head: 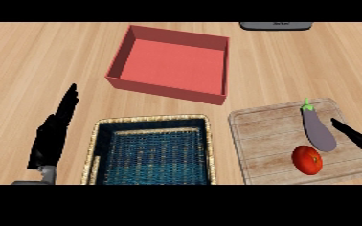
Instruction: Pick the tomato from the cutting board and place it in the cardboard box
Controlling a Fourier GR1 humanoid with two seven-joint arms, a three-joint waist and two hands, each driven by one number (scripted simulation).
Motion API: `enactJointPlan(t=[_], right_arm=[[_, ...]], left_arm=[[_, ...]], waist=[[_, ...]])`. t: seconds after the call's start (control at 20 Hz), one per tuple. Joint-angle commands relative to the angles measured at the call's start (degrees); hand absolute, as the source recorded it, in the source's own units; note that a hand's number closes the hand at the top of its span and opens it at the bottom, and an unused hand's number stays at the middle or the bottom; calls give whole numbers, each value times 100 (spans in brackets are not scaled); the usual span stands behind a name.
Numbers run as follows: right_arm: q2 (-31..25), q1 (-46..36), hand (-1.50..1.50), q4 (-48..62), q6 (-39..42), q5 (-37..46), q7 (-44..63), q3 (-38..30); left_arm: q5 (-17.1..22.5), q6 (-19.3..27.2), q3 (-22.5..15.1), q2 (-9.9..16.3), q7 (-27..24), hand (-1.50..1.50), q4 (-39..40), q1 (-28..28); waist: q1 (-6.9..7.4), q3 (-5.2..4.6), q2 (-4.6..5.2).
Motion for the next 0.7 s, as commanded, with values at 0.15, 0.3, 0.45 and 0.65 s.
enactJointPlan(t=[0.15, 0.3, 0.45, 0.65], right_arm=[[600, 179, -150, 63, -56, 867, 57, 108], [723, -90, -150, 319, 183, 961, -99, -136], [808, 107, -150, 352, 49, 1121, -377, -163], [1232, 46, -150, -211, 133, 1325, 175, -29]], left_arm=[[-72, -303, 203, -125, 144, 0, -185, 6], [-270, -303, 374, -255, 129, 0, 97, -193], [-377, -305, 132, -288, 684, 0, -915, 263], [-432, -463, 386, -362, -38, 0, -284, 412]], waist=[[1, 1, 1], [-1, 1, 3], [8, 3, -4], [3, -1, -3]])
